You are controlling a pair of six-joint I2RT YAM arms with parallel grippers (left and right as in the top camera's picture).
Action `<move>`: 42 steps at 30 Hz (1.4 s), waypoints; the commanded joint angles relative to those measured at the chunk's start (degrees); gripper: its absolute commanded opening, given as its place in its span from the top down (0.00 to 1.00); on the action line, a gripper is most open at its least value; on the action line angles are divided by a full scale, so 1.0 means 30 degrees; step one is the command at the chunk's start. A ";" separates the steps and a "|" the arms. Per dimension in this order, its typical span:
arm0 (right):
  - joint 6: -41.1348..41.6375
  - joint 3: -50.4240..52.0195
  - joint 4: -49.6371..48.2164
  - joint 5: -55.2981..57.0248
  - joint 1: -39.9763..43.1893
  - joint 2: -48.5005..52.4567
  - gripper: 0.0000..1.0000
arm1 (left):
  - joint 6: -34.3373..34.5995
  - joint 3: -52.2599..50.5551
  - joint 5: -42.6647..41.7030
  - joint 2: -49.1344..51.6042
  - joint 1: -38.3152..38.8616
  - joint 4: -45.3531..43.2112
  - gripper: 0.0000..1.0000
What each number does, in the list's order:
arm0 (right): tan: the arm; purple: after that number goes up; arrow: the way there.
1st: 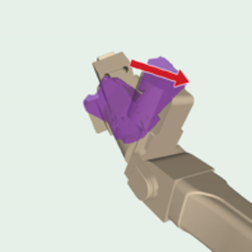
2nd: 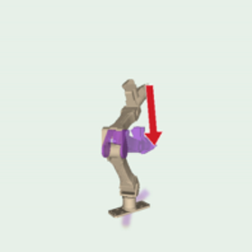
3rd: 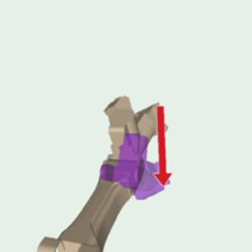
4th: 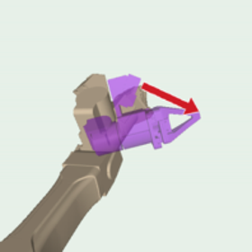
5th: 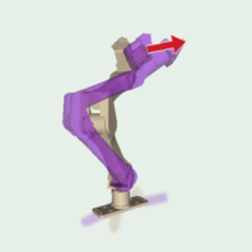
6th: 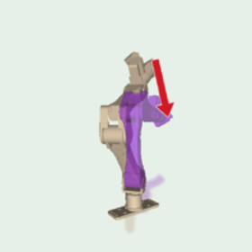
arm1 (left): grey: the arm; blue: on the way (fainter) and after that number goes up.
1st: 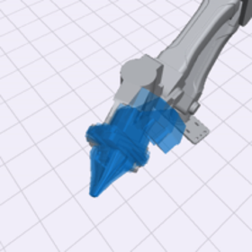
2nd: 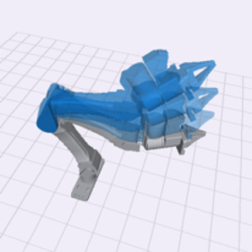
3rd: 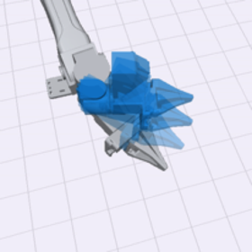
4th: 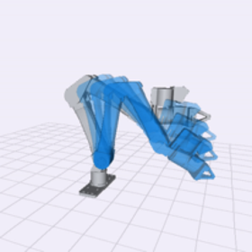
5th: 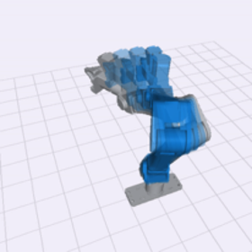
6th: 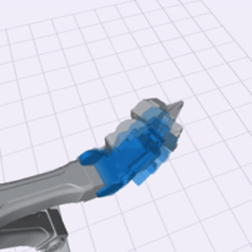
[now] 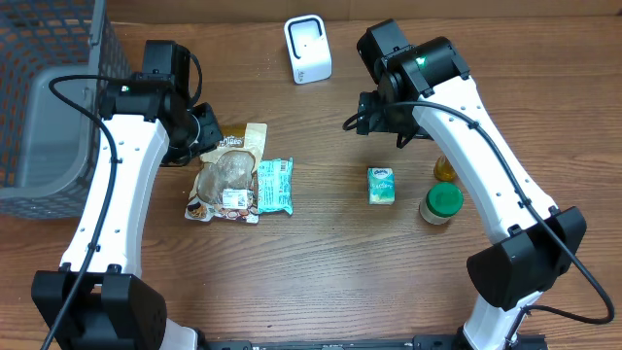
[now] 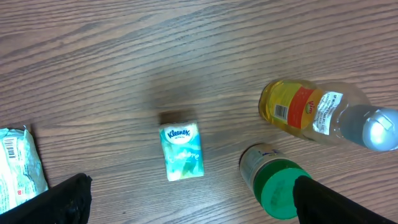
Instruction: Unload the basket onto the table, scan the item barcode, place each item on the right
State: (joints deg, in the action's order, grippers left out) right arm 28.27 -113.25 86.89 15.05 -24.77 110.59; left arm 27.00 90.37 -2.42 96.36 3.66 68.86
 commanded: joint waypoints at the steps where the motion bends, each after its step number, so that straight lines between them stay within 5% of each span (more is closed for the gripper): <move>1: 0.0080 -0.0131 -0.0087 0.0248 0.0051 0.0036 0.00 | -0.0029 -0.0087 -0.0182 -0.0117 0.0168 0.0036 0.82; 14: 0.0080 -0.0131 -0.0087 0.0248 0.0051 0.0036 0.00 | -0.2601 -0.0087 -0.0131 -0.0117 0.1785 -0.0189 0.70; 32: 0.0080 -0.0131 -0.0087 0.0248 0.0051 0.0036 0.00 | -0.2579 -0.0087 0.0007 -0.0117 0.2543 -0.0539 0.56; 36: 0.0080 -0.0131 -0.0087 0.0248 0.0051 0.0036 0.00 | -0.2579 -0.0087 0.0015 -0.0117 0.2543 -0.0525 0.39; 38: 0.0080 -0.0131 -0.0087 0.0248 0.0051 0.0036 0.00 | -0.2579 -0.0087 0.0015 -0.0117 0.2543 -0.0532 0.16; 40: 0.0080 -0.0131 -0.0087 0.0248 0.0051 0.0036 0.00 | -0.2579 -0.0087 0.0000 -0.0117 0.2535 -0.0474 0.19; 42: 0.0080 -0.0131 -0.0087 0.0248 0.0051 0.0036 0.00 | -0.2586 -0.0087 0.0007 -0.0117 0.2543 -0.0379 0.35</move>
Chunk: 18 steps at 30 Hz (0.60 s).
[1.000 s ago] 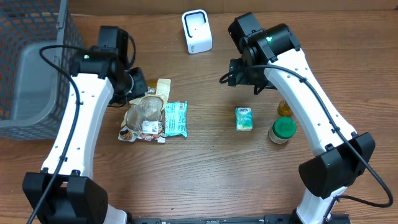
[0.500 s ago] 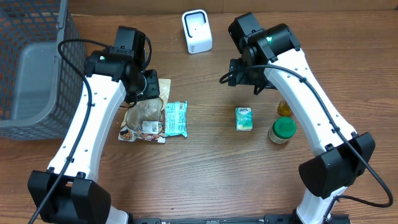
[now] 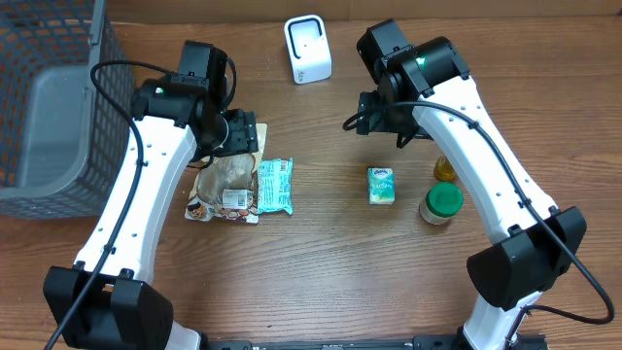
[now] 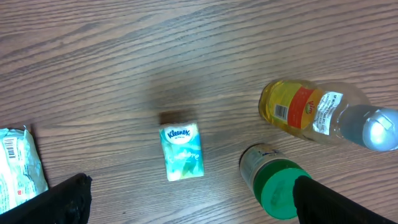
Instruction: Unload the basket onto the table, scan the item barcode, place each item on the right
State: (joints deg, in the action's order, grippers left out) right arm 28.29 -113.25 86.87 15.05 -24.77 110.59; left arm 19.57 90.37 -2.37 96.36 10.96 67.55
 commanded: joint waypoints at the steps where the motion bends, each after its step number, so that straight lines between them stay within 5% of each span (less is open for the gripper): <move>1: 0.0073 -0.0131 -0.0080 0.0248 0.0051 0.0036 0.00 | -0.0109 -0.0087 0.0000 -0.0117 0.0109 0.0087 0.41; 3: 0.0073 -0.0131 -0.0080 0.0248 0.0051 0.0036 0.00 | -0.0095 -0.0087 -0.0015 -0.0117 0.0109 0.0211 0.59; 5: 0.0073 -0.0131 -0.0080 0.0248 0.0051 0.0036 0.00 | -0.0036 -0.0095 -0.0211 -0.0117 0.0117 0.0393 0.63; 9: 0.0073 -0.0131 -0.0080 0.0248 0.0051 0.0036 0.00 | -0.0022 -0.0401 -0.0372 -0.0117 0.0379 0.0532 0.57; 18: 0.0073 -0.0131 -0.0080 0.0248 0.0051 0.0036 0.00 | 0.0605 -0.3089 -0.0452 -0.0109 0.1428 -0.1450 0.60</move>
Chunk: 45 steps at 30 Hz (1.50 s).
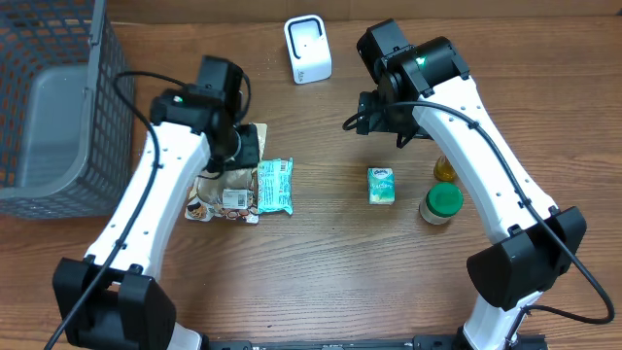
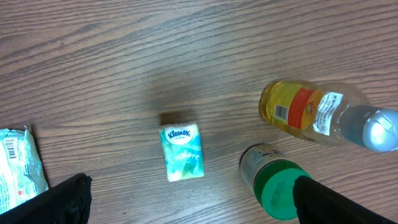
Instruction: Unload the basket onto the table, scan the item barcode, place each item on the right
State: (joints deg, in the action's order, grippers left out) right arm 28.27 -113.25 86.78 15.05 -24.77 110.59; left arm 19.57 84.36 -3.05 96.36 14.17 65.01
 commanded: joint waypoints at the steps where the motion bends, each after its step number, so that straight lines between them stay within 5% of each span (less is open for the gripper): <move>1: 0.0080 -0.0131 -0.0051 0.0248 0.0051 0.0036 0.00 | 0.0845 -0.1603 -0.0299 -0.0109 0.0517 -0.1100 0.61; 26: -0.0583 -0.1596 -0.0860 -0.0670 0.0510 0.0029 0.00 | 0.0984 -0.2834 -0.0809 -0.0109 0.0933 -0.2280 0.56; 36: -0.0561 -0.8211 0.2958 -0.0998 0.4758 0.0022 0.00 | 0.0991 -0.2834 -0.0845 -0.0109 0.0933 -0.2652 0.55; 45: -0.0561 -0.8502 0.3410 -0.1698 0.8225 0.0000 0.00 | 0.0984 -0.2834 -0.0787 -0.0109 0.0925 -0.2980 0.53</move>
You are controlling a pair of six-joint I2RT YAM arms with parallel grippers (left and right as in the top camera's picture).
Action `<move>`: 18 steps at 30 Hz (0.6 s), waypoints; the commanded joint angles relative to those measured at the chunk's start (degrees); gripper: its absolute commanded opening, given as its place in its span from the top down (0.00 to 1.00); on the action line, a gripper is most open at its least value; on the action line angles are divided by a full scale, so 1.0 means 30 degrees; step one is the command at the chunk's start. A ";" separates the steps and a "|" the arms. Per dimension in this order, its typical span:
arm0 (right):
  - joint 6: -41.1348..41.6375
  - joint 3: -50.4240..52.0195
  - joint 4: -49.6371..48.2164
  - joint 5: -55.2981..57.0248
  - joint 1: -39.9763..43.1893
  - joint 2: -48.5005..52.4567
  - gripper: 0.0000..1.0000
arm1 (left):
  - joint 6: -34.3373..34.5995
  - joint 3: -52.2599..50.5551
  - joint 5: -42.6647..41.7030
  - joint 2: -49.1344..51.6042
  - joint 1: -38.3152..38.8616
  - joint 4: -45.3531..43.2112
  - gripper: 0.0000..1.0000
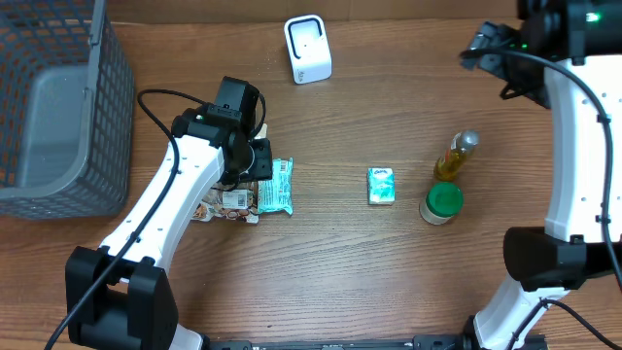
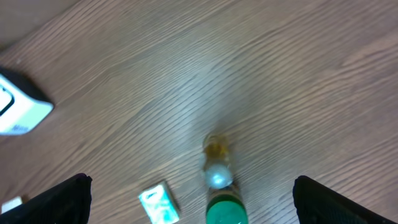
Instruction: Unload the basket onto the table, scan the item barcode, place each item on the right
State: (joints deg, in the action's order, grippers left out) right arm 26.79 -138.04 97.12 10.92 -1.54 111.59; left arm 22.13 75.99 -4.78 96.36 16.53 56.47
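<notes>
A white scanner (image 1: 308, 49) stands at the table's back middle and shows in the right wrist view as the scanner (image 2: 18, 107). A teal packet (image 1: 275, 187) lies beside a brown snack bag (image 1: 216, 200). My left gripper (image 1: 255, 161) hangs over the teal packet's upper left corner; its jaws are hidden by the wrist. My right gripper (image 1: 483, 51) is high at the back right, and the right gripper (image 2: 191, 182) is wide open and holds nothing.
A tissue pack (image 1: 382, 186), a yellow-liquid bottle (image 1: 454, 156) and a green-lidded jar (image 1: 442, 203) stand right of centre. A grey wire basket (image 1: 58, 102) takes up the far left. The right wrist view looks down on the bottle (image 2: 217, 167).
My right arm has moved from above the table's middle to the back right corner, and its view is now higher. My left gripper has moved right, onto the teal packet's corner.
My left gripper was left of the brown bag, near the basket. It then stood over the bag's top, then closer to the teal packet, and now at that packet's corner. My right gripper stayed open over the tissue pack and bottle until its move to the back right.
</notes>
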 commanded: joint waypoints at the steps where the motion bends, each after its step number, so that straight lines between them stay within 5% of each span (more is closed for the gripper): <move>1: -0.0066 -0.0240 -0.0044 -0.0313 0.0612 -0.0335 0.00 | 0.0131 -0.0044 -0.0211 -0.0109 0.0138 -0.0146 0.53; 18: -0.0066 -0.0240 -0.0044 -0.0313 0.0860 -0.0335 0.00 | 0.0255 -0.0051 -0.0211 -0.0109 0.0146 -0.0532 0.58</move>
State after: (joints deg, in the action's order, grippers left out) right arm 26.79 -138.04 97.12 10.28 0.78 111.59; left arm 22.17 75.99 -4.78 96.36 16.53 55.18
